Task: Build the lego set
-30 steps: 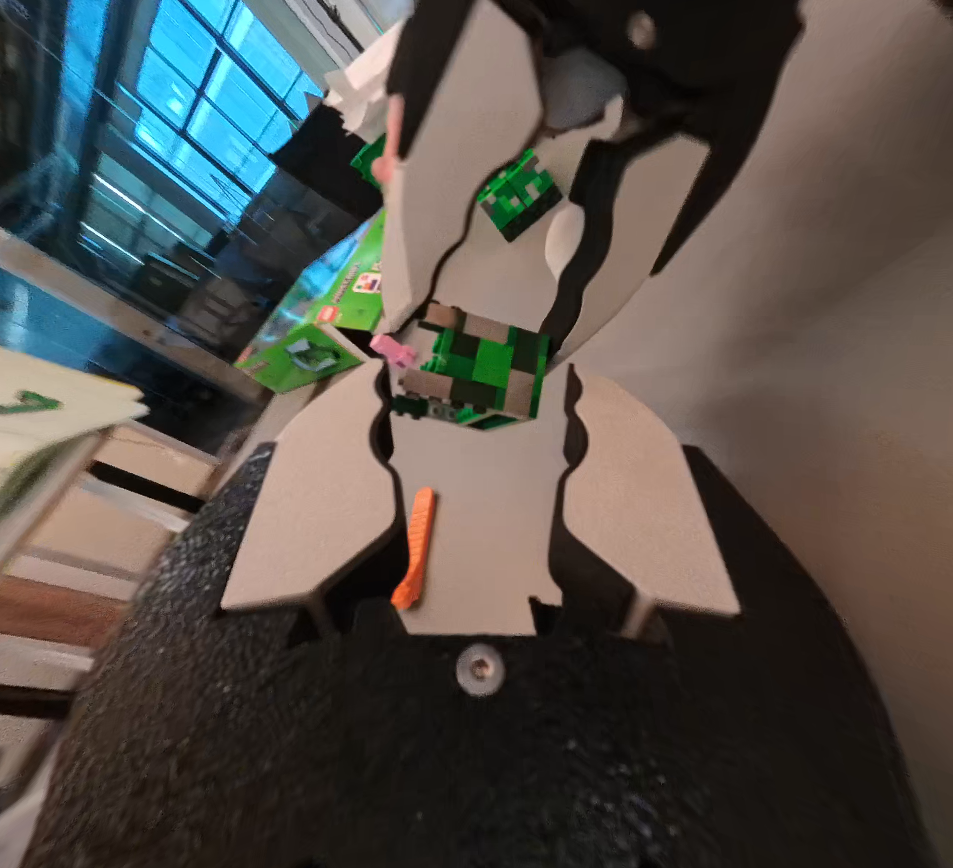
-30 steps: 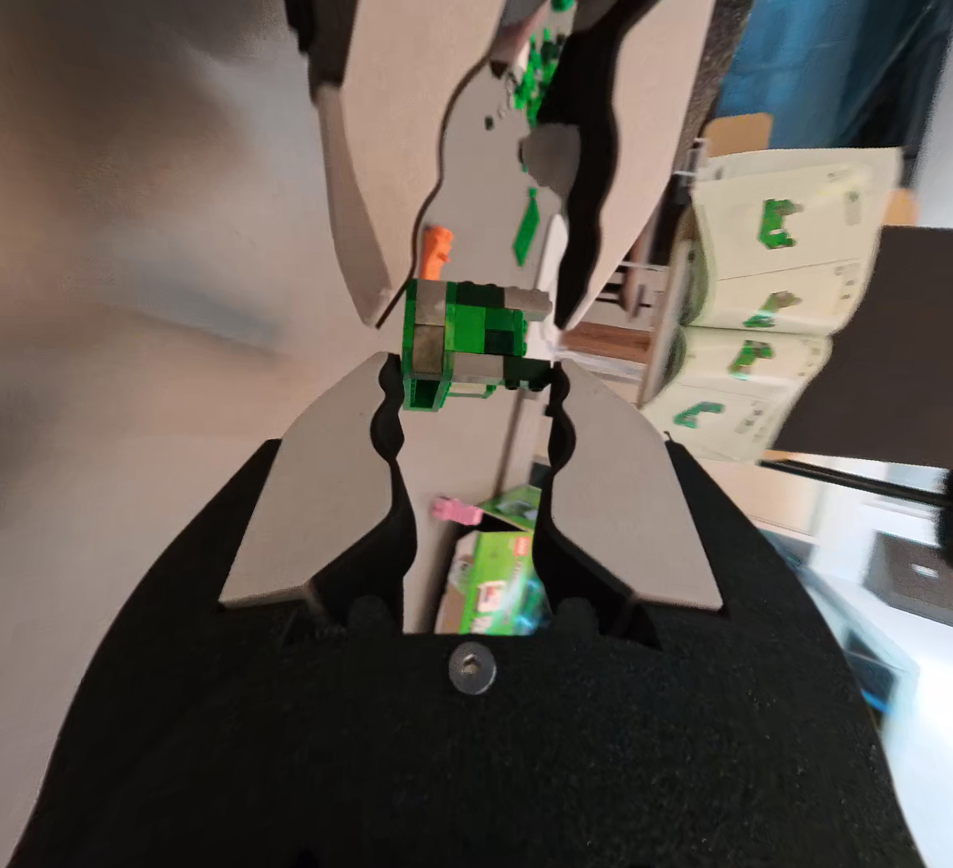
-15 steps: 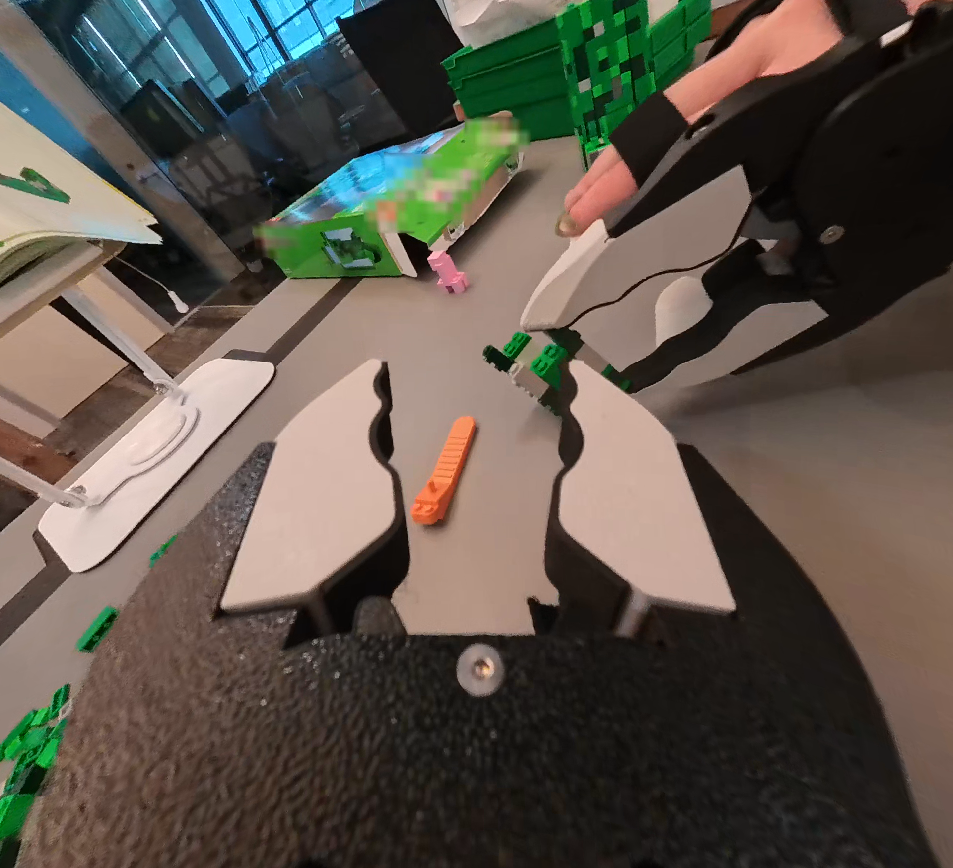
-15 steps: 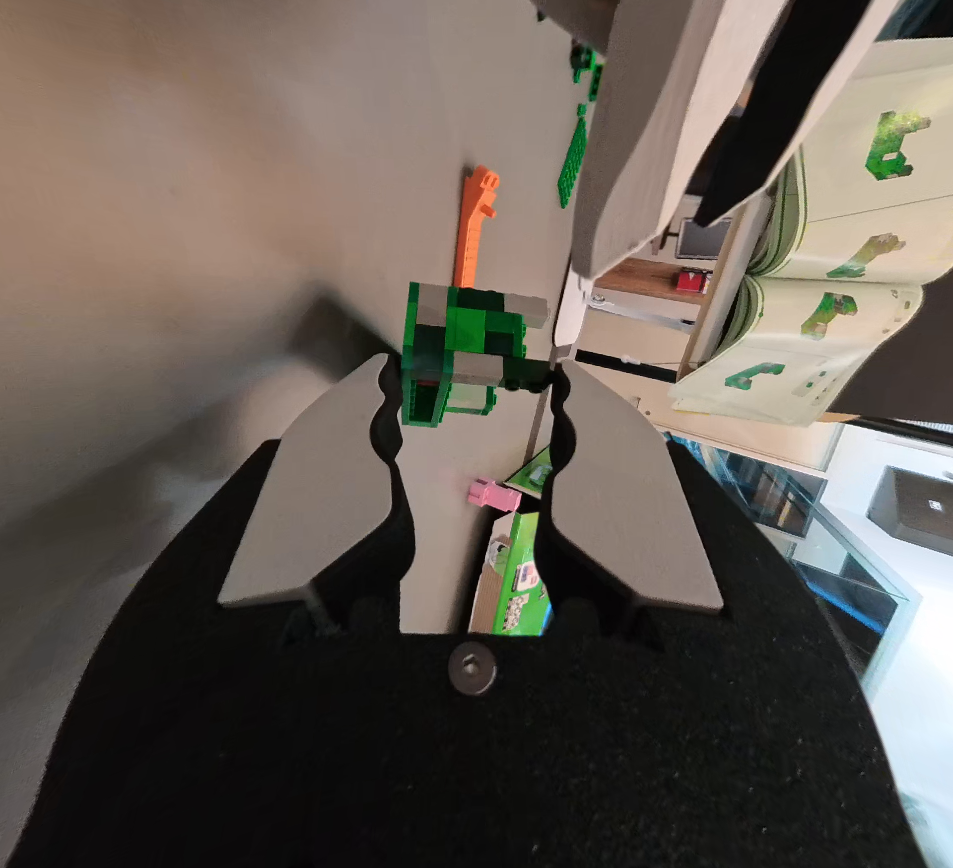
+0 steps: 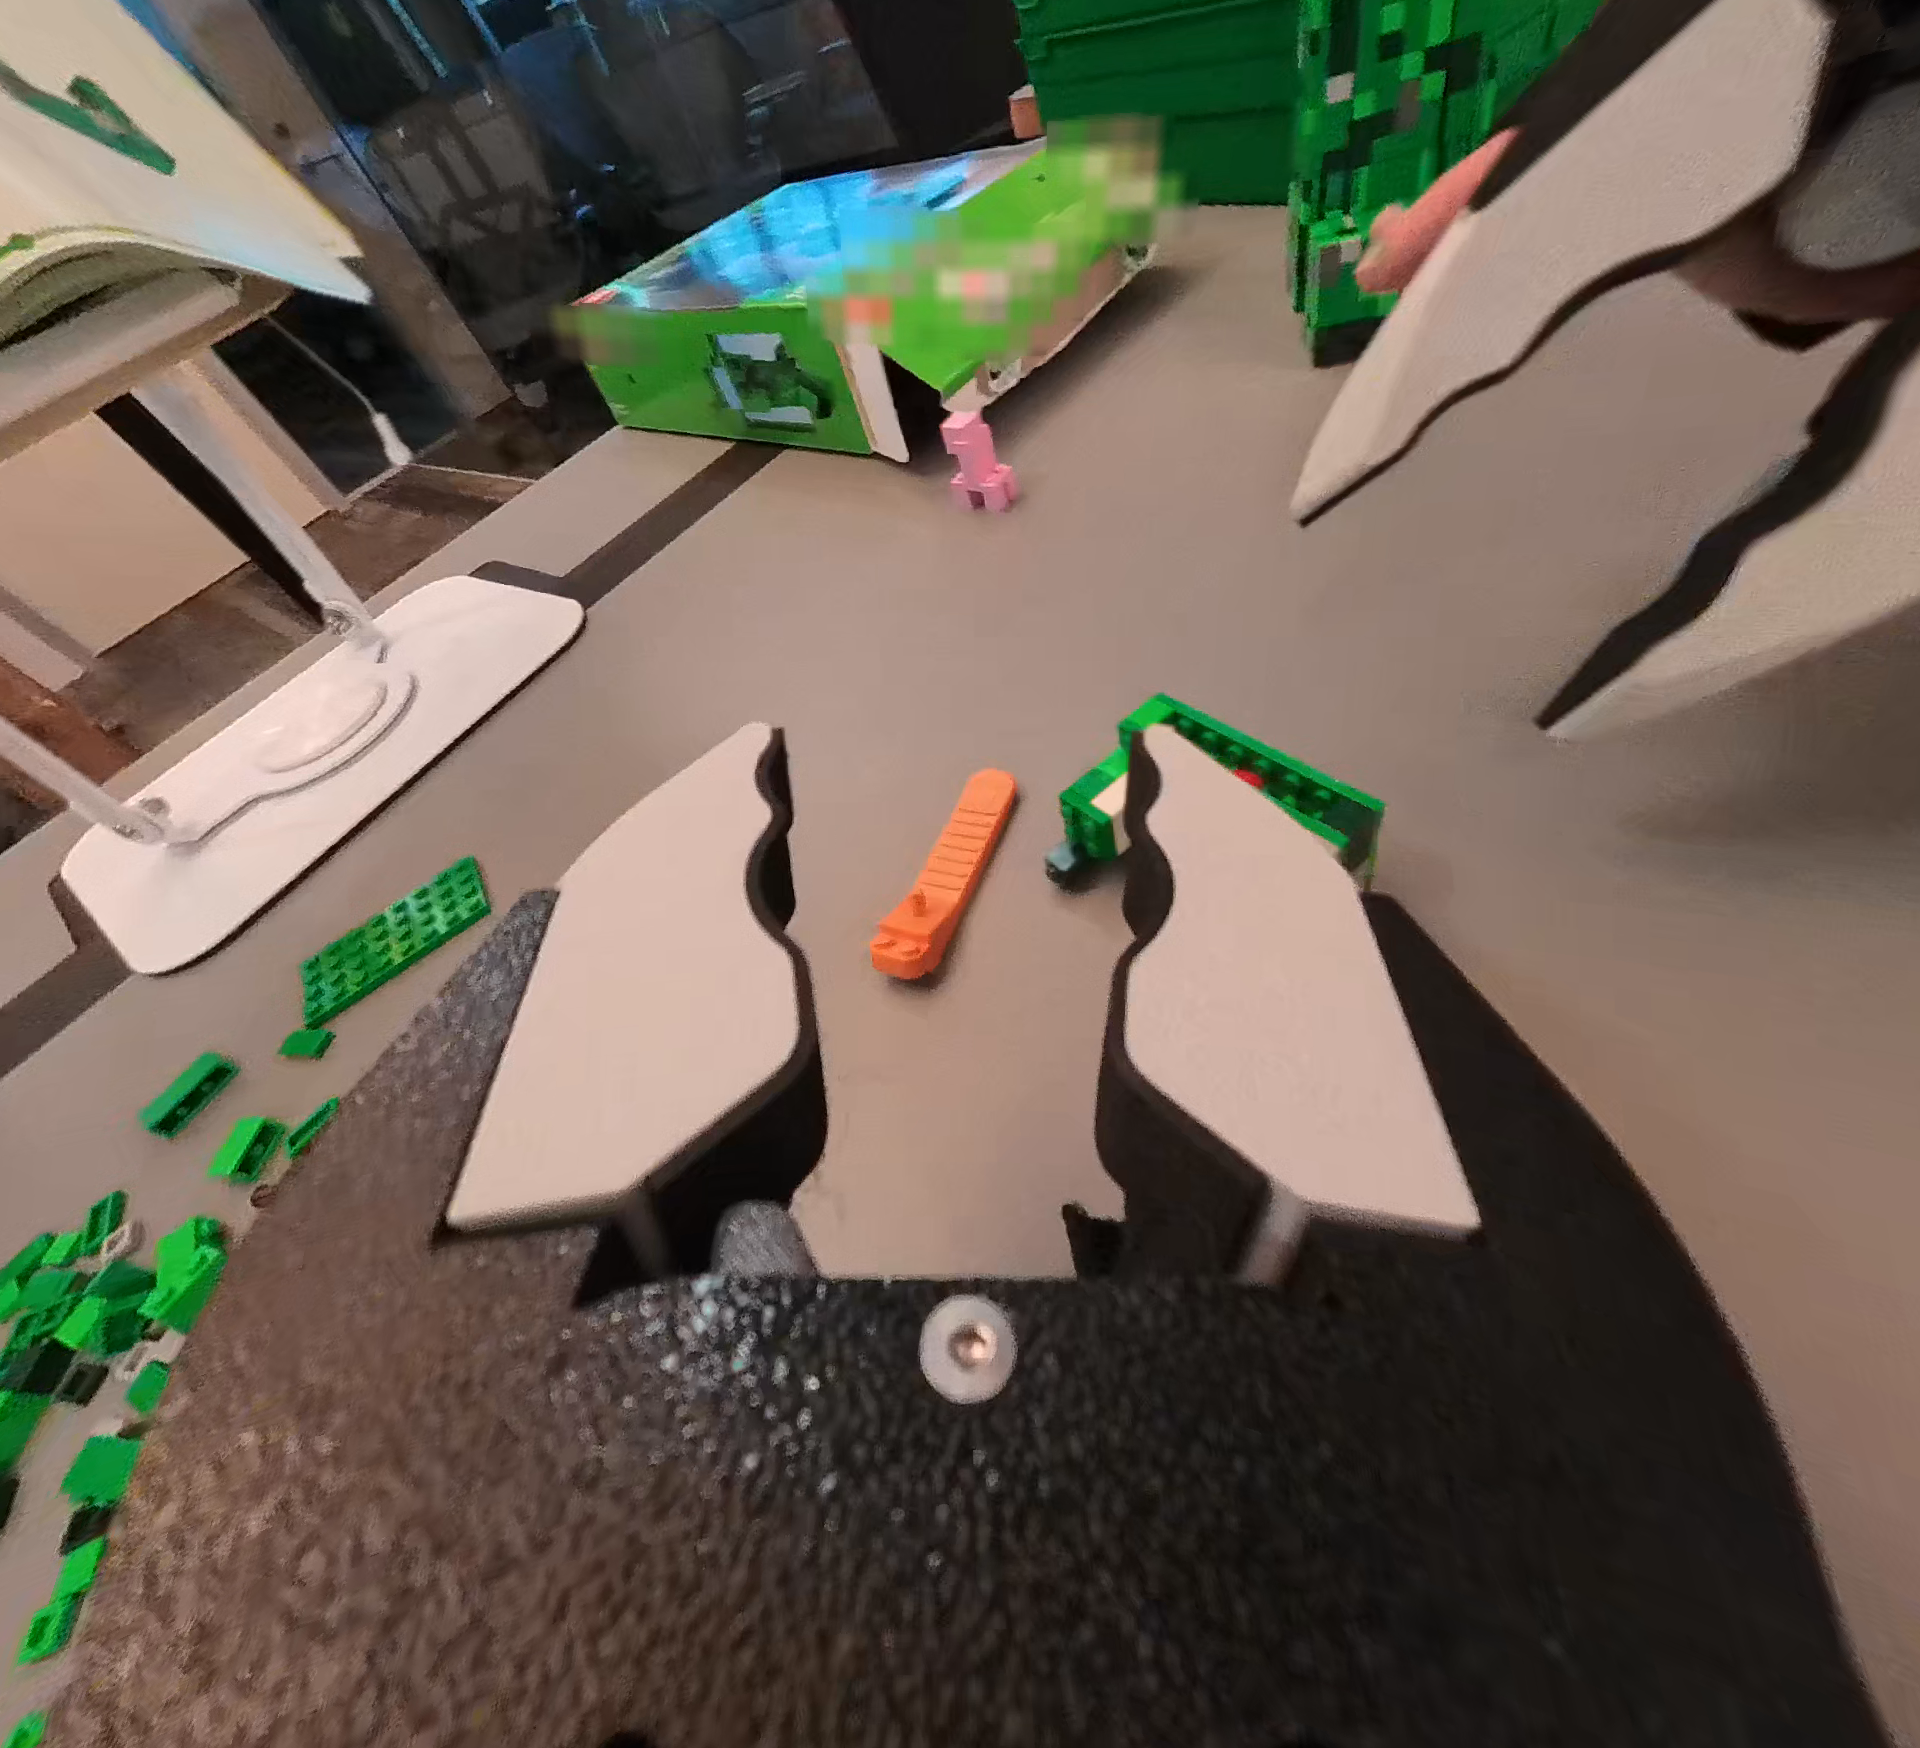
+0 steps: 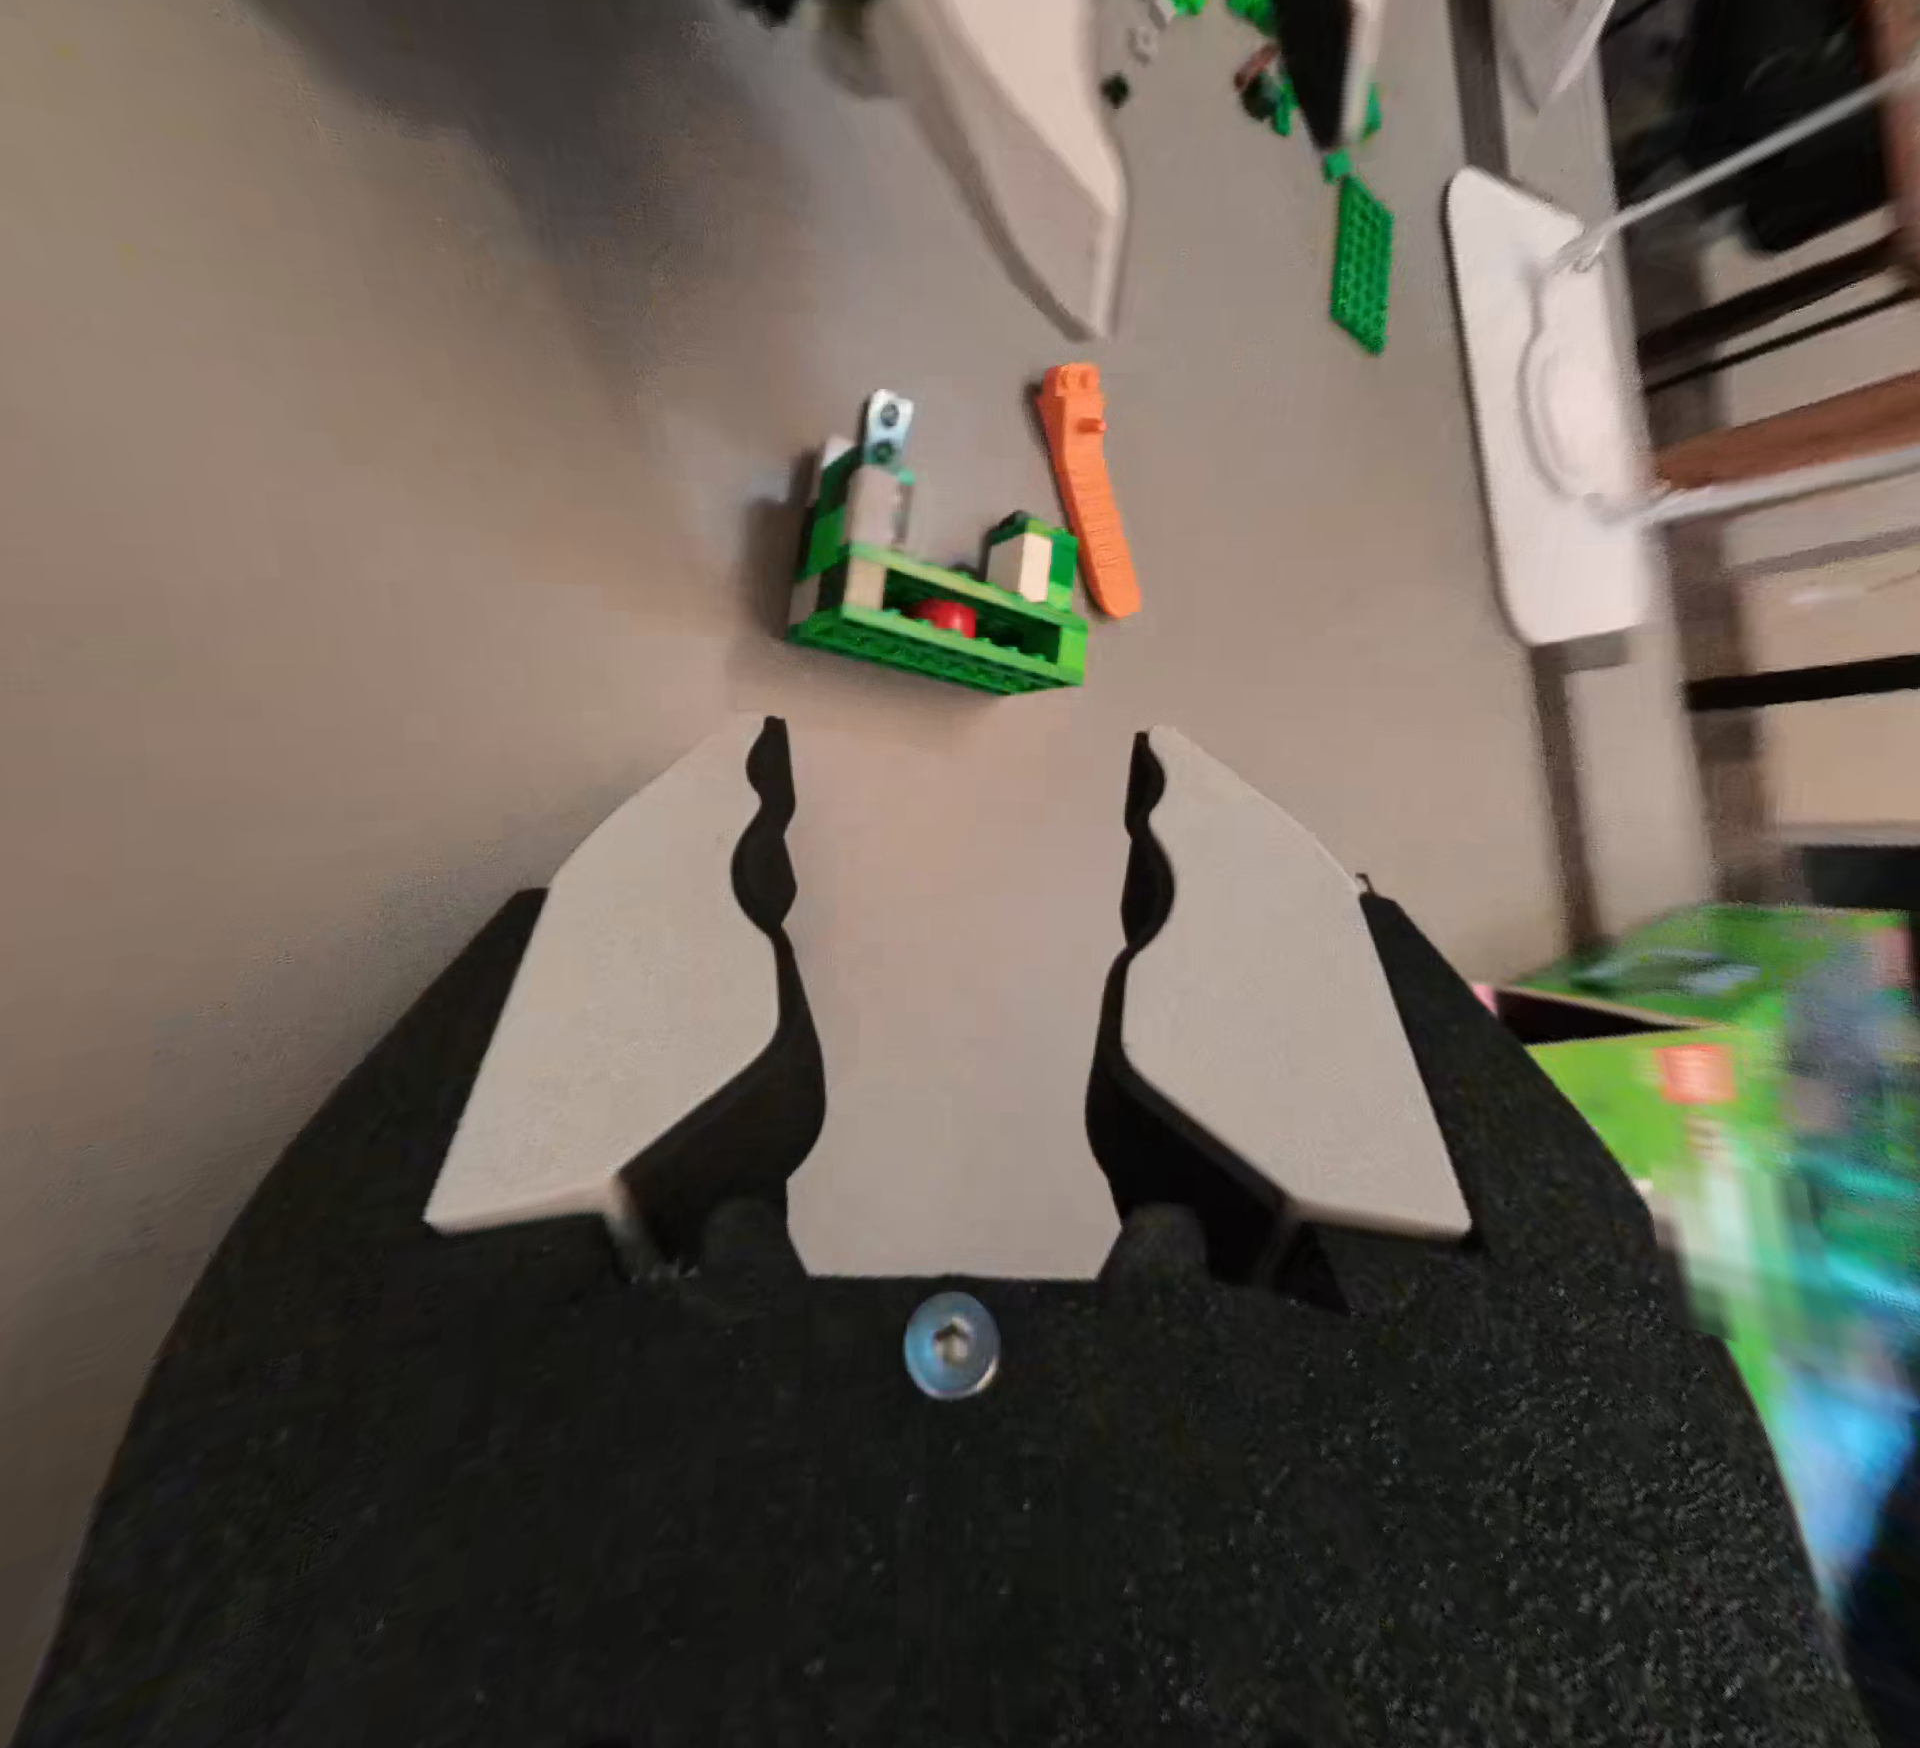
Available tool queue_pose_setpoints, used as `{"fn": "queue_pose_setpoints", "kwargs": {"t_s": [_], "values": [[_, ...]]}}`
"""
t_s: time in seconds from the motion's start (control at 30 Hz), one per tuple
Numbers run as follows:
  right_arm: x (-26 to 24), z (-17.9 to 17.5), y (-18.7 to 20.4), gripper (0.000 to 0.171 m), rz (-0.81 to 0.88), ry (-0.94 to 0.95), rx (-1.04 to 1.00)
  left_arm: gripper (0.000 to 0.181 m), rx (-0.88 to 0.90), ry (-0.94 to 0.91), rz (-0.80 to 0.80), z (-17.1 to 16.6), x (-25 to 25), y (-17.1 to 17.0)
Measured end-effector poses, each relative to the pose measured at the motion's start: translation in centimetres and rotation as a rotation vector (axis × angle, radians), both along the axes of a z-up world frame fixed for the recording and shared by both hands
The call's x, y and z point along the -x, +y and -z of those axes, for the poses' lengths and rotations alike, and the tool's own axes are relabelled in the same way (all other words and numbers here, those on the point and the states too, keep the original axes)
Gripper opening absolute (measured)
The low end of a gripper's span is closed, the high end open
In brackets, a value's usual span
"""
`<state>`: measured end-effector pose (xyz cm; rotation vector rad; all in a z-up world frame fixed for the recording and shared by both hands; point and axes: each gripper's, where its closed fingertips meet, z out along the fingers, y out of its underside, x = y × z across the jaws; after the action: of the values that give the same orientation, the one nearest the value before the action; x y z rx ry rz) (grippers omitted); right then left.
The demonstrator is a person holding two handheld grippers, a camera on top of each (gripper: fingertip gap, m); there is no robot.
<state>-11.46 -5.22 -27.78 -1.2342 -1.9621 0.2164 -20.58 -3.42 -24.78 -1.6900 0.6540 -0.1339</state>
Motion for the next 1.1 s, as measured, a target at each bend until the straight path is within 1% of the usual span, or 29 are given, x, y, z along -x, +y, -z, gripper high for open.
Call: {"fn": "queue_pose_setpoints", "kwargs": {"t_s": [0.07, 0.13, 0.2, 0.27, 0.37, 0.47, 0.67, 0.77, 0.83, 0.93, 1.07, 1.1], "values": [[0.3, -0.2, 1.4, 0.057, 0.029, 0.031, 0.159, 0.060, -0.010, -0.042, -0.012, -0.3, 0.4, 0.1], [0.8, 0.0, 2.7, 0.053, 0.043, 0.007, 0.256, 0.059, 0.003, -0.078, -0.013, -0.3, 0.7, 0.2], [1.3, 0.3, 3.0, 0.049, -0.012, -0.058, 0.313, 0.059, 0.014, -0.101, -0.016, -0.3, 1.0, 0.3], [1.7, 0.4, 2.2, 0.047, -0.140, -0.144, 0.323, 0.059, 0.013, -0.112, -0.022, -0.5, 1.4, 0.3], [2.6, 0.4, 1.3, 0.043, -0.362, -0.224, 0.094, 0.058, 0.008, -0.122, -0.044, -0.8, 2.2, 0.4], [3.6, 1.1, 0.3, 0.041, -0.485, -0.316, -0.073, 0.058, 0.020, -0.148, -0.058, -0.9, 3.0, 0.4], [3.3, 3.0, 0.6, 0.040, -0.659, -0.535, -0.402, 0.058, 0.081, -0.264, -0.030, -1.1, 3.9, 0.2], [3.2, 3.7, 0.2, 0.039, -0.716, -0.587, -0.495, 0.058, 0.096, -0.318, -0.017, -1.2, 4.1, 0.2], [3.4, 4.0, 0.0, 0.023, -0.724, -0.571, -0.548, 0.058, 0.104, -0.348, -0.006, -1.3, 4.0, 0.1], [4.4, 3.5, 0.7, 0.023, -0.674, -0.491, -0.680, 0.059, 0.113, -0.367, 0.004, -1.4, 3.8, 0.1], [5.7, 1.6, 1.4, 0.022, -0.516, -0.270, -0.742, 0.065, 0.130, -0.394, 0.032, -1.3, 3.1, 0.0], [5.9, 0.9, 1.7, 0.021, -0.471, -0.220, -0.760, 0.069, 0.133, -0.407, 0.047, -1.4, 2.7, -0.1]]}}
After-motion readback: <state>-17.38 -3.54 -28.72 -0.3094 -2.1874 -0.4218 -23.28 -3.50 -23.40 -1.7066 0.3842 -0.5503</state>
